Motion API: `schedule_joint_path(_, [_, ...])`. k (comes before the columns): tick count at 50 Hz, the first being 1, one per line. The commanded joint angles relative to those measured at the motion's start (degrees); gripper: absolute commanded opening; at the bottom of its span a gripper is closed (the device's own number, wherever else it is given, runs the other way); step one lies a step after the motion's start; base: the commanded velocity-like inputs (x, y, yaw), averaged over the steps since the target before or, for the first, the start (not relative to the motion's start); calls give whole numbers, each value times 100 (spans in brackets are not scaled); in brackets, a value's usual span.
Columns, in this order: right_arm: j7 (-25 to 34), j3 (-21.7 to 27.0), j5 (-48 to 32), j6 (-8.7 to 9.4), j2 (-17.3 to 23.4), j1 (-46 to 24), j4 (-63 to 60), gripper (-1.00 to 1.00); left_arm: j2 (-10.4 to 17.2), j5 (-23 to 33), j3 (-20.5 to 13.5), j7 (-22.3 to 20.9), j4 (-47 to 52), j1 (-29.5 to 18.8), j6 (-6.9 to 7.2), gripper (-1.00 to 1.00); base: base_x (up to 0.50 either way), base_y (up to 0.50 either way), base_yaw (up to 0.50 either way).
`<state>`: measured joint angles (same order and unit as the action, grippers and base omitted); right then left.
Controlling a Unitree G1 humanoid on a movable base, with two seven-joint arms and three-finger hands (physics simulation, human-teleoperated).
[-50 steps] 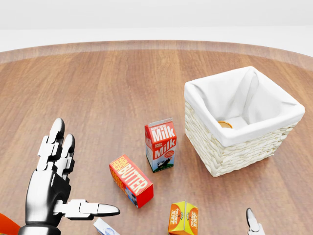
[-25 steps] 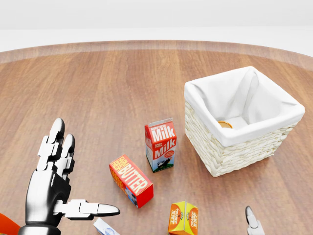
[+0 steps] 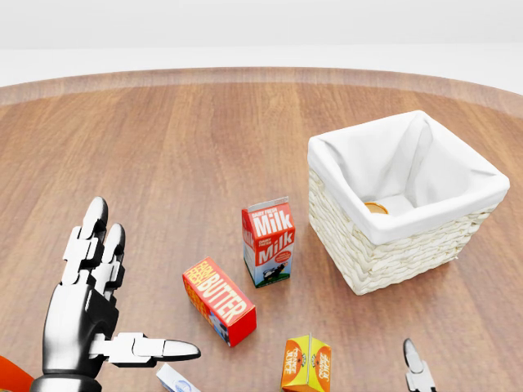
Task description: Pick up the alphabet soup and the tomato sauce, and put them in the basket.
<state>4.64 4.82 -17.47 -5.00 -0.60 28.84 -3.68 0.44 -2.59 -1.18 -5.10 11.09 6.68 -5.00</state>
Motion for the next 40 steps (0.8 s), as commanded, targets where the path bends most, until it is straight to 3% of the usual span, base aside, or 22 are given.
schedule_joint_path(1, [-139,8,-12,0,58,-177,441,100,-7,-38,-26,4,-6,-20,0,100,0,0,0])
schedule_joint_path(40, [-380,-18,-100,0,184,-528,1248,100,-7,-37,-26,4,-7,-21,0,100,0,0,0])
